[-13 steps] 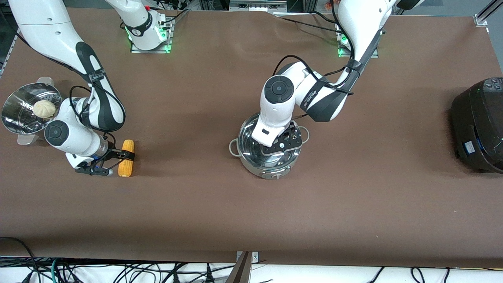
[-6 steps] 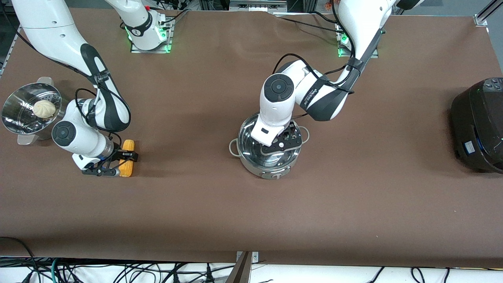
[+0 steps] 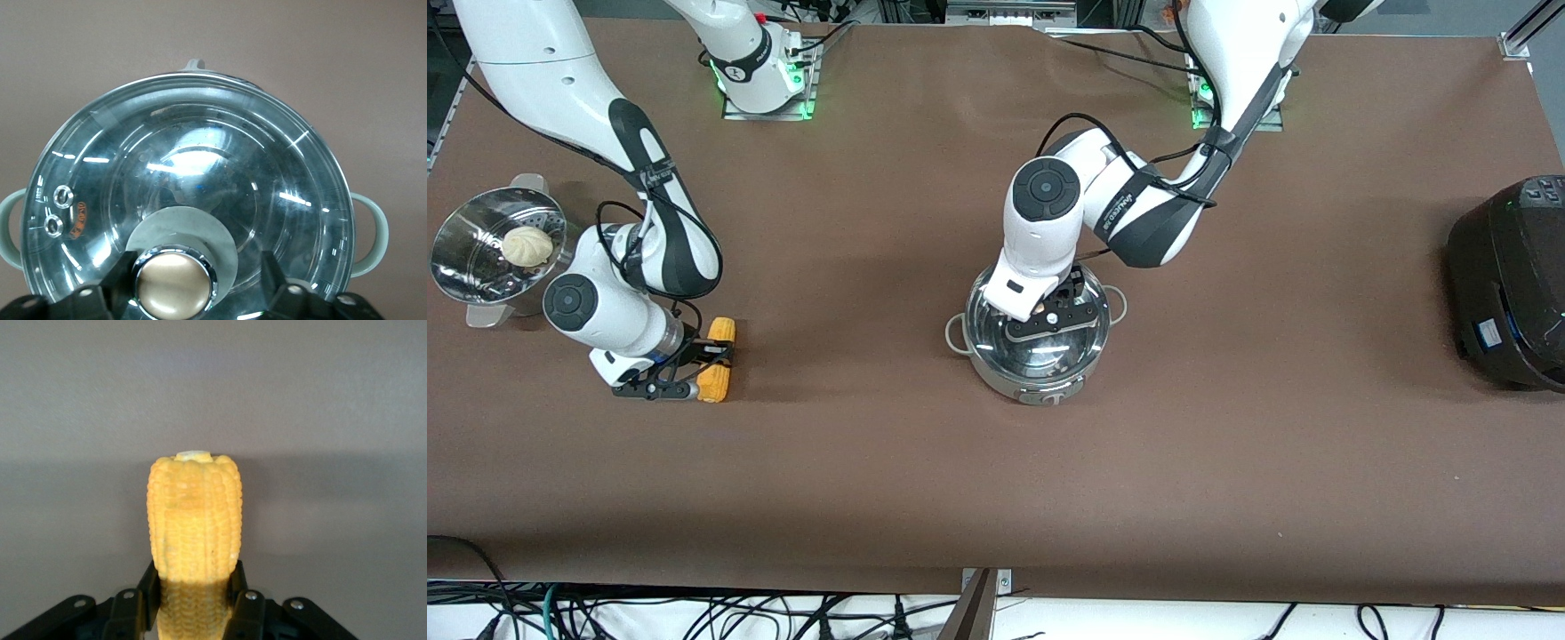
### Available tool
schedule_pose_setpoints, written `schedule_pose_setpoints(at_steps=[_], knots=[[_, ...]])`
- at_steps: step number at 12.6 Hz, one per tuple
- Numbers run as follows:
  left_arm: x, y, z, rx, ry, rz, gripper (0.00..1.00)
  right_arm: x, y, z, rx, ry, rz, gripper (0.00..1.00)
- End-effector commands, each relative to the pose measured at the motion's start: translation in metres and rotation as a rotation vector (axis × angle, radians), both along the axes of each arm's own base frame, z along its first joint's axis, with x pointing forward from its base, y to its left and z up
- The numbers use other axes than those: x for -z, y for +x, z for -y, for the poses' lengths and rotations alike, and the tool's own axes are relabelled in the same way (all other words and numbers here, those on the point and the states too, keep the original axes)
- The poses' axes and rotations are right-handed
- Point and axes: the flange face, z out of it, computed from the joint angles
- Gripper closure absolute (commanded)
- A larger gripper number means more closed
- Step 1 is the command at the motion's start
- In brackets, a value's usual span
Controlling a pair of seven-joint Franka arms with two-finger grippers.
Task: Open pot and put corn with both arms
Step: 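Grasp the lid knob with the left gripper while the right gripper grasps the corn, then lift the lid off with the left gripper while the right gripper lifts the corn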
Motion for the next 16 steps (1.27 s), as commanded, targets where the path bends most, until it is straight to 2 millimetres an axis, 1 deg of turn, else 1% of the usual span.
schedule_pose_setpoints(at_steps=[1, 2, 3, 4, 5, 6, 7, 8, 10, 11, 12, 13, 14, 15, 16], knots=[[0.000, 0.000, -0.001, 0.007, 0.018, 0.008, 0.74, -0.027, 0.003, -0.008, -0.023, 0.020, 0.030, 1.00], [0.001, 0.000, -0.001, 0.008, 0.020, 0.006, 0.98, -0.035, 0.003, -0.011, -0.026, 0.022, 0.018, 1.00], [0.001, -0.001, -0.001, 0.006, 0.021, 0.005, 1.00, -0.045, 0.004, -0.013, -0.028, 0.025, 0.028, 1.00], [0.001, -0.001, -0.002, 0.003, 0.026, -0.003, 1.00, -0.059, 0.005, -0.017, -0.036, 0.029, 0.043, 1.00], [-0.009, -0.001, -0.007, -0.003, 0.047, -0.016, 1.00, -0.075, 0.005, -0.021, -0.042, 0.032, 0.052, 1.00], [-0.023, -0.001, -0.015, -0.012, 0.064, -0.023, 1.00, -0.090, 0.007, -0.024, -0.045, 0.036, 0.051, 1.00], [-0.046, 0.001, -0.029, -0.030, 0.076, -0.019, 1.00, -0.111, 0.012, -0.025, -0.045, 0.039, 0.043, 1.00], [-0.067, 0.004, -0.045, -0.050, 0.092, -0.019, 1.00, -0.127, 0.017, -0.026, -0.045, 0.043, 0.025, 1.00], [-0.112, 0.009, -0.087, -0.082, 0.117, -0.039, 1.00, -0.163, 0.027, -0.030, -0.047, 0.050, -0.006, 1.00], [-0.138, 0.016, -0.125, -0.048, 0.111, -0.052, 1.00, -0.178, 0.030, -0.047, -0.065, 0.063, -0.012, 1.00], [-0.153, 0.021, -0.167, 0.015, 0.114, -0.068, 1.00, -0.195, 0.031, -0.063, -0.042, 0.095, -0.012, 1.00], [-0.167, 0.023, -0.221, 0.058, 0.109, -0.078, 1.00, -0.213, 0.031, -0.087, 0.031, 0.157, -0.017, 1.00], [-0.165, 0.023, -0.266, 0.098, 0.115, -0.098, 1.00, -0.226, 0.030, -0.111, 0.103, 0.195, -0.018, 1.00], [-0.161, 0.024, -0.306, 0.128, 0.125, -0.119, 1.00, -0.237, 0.028, -0.136, 0.131, 0.211, -0.012, 1.00], [-0.157, 0.023, -0.339, 0.135, 0.133, -0.133, 1.00, -0.245, 0.022, -0.167, 0.117, 0.220, -0.006, 1.00]])
